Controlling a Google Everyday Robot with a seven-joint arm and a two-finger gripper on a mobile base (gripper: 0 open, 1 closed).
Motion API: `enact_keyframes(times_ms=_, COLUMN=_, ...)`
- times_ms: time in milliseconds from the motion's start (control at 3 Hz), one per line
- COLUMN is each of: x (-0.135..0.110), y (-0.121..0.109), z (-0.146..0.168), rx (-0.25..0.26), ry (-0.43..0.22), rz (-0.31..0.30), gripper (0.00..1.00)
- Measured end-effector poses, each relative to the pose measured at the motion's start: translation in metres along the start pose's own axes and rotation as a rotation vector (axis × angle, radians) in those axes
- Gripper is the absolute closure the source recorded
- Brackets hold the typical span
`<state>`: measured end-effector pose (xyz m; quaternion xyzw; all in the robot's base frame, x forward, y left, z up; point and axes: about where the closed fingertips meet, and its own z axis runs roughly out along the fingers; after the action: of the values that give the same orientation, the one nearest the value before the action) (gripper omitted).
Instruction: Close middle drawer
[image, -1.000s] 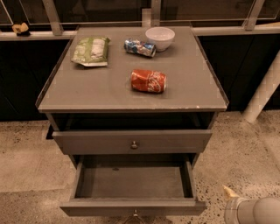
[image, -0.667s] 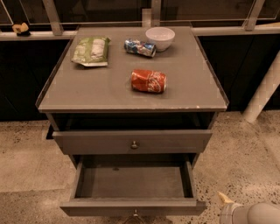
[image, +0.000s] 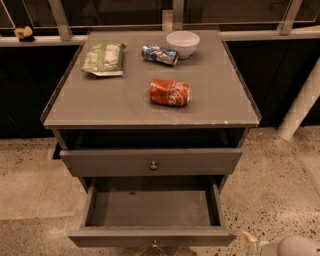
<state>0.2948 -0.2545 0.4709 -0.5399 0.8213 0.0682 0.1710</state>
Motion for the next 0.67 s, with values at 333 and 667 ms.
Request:
enact_keyframes(times_ms=333, x=0.008, y=0.005, z=0.017, rx=-0.041, ry=-0.015, rz=0.013, gripper=0.0)
enact_keyframes(times_ms=667, x=0.018, y=0.012, z=0.031, rx=-0.081, ry=0.014, rz=0.024, gripper=0.0)
